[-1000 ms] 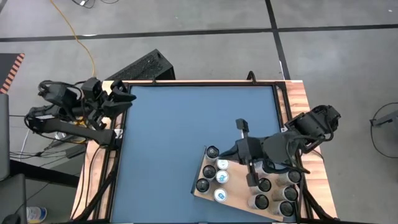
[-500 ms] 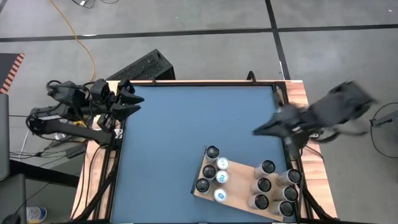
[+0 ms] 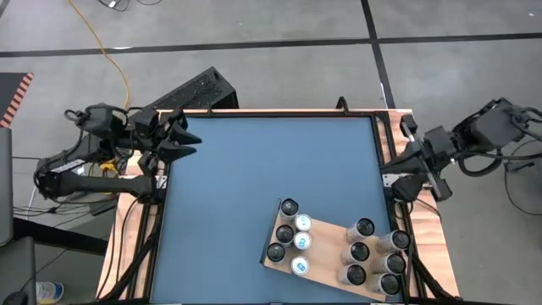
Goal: Place canned beverage on shelf
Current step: Return to Home Position
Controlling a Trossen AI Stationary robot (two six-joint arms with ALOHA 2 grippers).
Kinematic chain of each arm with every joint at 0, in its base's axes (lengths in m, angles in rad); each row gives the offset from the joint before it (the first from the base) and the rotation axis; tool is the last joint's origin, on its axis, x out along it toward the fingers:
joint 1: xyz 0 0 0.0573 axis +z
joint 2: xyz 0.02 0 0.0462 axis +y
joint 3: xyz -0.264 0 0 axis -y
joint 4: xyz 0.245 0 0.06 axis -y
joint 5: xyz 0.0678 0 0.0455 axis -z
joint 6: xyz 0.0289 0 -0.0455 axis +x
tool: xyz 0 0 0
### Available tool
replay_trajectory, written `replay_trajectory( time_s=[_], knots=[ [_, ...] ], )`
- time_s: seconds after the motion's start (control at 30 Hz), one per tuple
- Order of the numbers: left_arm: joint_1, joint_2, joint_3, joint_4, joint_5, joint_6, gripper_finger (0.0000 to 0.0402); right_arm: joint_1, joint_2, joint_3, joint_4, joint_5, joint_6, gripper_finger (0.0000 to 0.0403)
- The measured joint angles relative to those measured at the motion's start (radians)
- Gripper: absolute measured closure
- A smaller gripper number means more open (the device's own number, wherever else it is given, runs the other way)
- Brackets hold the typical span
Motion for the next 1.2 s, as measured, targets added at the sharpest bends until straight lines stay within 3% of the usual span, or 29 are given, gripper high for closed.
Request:
replay_trajectory(
  time_s=[0.2,0.37,0.5,0.6,0.77,1.03,1.13,1.2],
  knots=[
    [0.041,0.021,-0.009,-0.026,0.111,0.049,0.0274,0.000,-0.217,-0.390,0.301,-0.005,-0.003,0.0403],
    [0.043,0.033,-0.050,0.061,0.319,0.081,0.0274,0.000,-0.424,-0.718,0.602,-0.010,-0.007,0.0403],
    [0.030,0.032,-0.099,0.110,0.425,0.120,0.0274,0.000,-0.576,-0.952,0.874,-0.126,-0.068,0.0403],
    [0.024,0.022,-0.141,0.131,0.418,0.124,0.0274,0.000,-0.670,-1.101,1.025,-0.244,-0.128,0.0403],
    [0.023,-0.012,-0.231,0.162,0.326,0.111,0.0274,-0.001,-0.826,-1.273,1.188,-0.265,-0.132,0.0403],
    [-0.037,-0.135,-0.480,0.369,0.095,0.040,0.0274,0.000,-1.048,-1.400,1.187,-0.267,-0.164,0.0403],
    [-0.069,-0.204,-0.588,0.456,0.033,-0.013,0.0274,-0.002,-1.057,-1.411,1.176,-0.259,-0.196,0.0403],
    [-0.093,-0.244,-0.649,0.520,-0.002,-0.041,0.0274,-0.003,-1.056,-1.404,1.156,-0.313,-0.221,0.0403]
  ],
)
